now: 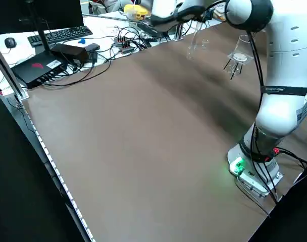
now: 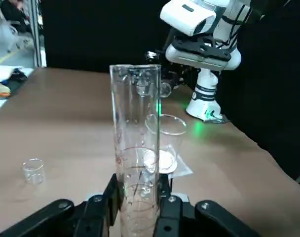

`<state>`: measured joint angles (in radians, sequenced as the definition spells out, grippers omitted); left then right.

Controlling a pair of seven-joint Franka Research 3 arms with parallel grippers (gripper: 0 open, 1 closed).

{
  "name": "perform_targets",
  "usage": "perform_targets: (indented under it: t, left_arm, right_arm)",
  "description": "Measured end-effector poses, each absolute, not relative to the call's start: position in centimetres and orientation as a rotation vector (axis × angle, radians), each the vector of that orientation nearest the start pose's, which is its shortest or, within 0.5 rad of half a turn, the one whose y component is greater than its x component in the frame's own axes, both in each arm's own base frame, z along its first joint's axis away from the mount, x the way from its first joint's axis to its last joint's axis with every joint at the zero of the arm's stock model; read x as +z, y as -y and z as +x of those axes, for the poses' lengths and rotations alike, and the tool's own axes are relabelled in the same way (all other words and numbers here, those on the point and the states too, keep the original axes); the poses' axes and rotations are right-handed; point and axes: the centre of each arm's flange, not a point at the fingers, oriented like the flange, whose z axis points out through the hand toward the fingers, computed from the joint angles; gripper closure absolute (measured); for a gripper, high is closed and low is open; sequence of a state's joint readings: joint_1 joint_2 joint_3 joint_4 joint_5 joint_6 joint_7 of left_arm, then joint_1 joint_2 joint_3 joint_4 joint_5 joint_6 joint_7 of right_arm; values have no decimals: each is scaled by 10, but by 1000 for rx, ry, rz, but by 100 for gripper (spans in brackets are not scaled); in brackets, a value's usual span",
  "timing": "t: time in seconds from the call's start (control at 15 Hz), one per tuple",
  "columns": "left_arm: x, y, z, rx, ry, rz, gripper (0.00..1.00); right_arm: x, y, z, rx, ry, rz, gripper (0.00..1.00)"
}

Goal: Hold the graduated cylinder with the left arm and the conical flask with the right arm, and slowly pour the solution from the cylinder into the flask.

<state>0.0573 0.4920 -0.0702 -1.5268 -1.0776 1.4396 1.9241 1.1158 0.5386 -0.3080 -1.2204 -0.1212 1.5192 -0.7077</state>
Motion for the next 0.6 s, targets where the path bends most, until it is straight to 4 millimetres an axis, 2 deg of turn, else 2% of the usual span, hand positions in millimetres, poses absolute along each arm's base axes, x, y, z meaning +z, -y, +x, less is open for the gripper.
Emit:
perform_targets:
  t: [0.33,0.6]
  left_arm:
    - [339,42,651,818,1517,1189,66]
    - [289,-1,643,919,1517,1149,66]
  right_arm:
    - [460,-539,424,334,2509,-2448,61]
    - [449,-555,408,348,2639,-2447,61]
